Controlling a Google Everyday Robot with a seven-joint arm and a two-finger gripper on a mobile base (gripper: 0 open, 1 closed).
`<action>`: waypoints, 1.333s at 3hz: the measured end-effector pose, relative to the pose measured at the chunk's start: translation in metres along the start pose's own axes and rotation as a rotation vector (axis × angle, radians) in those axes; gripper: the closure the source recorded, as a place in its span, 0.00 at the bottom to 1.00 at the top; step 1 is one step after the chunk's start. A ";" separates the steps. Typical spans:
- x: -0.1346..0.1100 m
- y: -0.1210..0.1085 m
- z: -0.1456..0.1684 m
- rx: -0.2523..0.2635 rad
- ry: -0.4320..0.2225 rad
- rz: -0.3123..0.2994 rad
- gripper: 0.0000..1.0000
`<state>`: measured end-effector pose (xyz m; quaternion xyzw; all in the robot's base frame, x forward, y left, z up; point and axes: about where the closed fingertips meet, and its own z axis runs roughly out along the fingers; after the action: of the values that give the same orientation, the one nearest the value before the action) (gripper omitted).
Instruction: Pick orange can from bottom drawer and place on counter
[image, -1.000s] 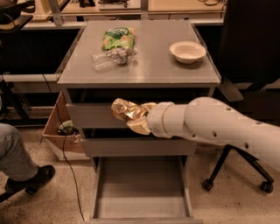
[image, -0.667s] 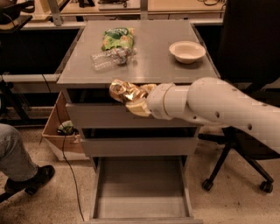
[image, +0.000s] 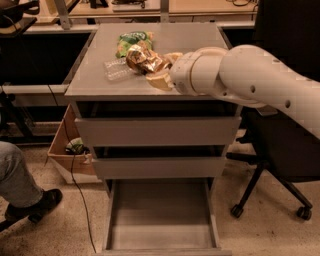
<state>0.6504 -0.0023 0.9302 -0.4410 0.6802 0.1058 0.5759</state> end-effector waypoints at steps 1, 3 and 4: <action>-0.003 -0.028 0.016 0.016 -0.003 -0.007 1.00; 0.071 -0.076 0.065 0.022 0.059 0.110 1.00; 0.096 -0.084 0.077 0.025 0.085 0.149 0.82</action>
Offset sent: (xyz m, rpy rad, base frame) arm 0.1174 -0.0503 -0.0593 0.0328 0.0998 -0.0925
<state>0.7690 -0.0472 0.8523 -0.3861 0.7362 0.1209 0.5425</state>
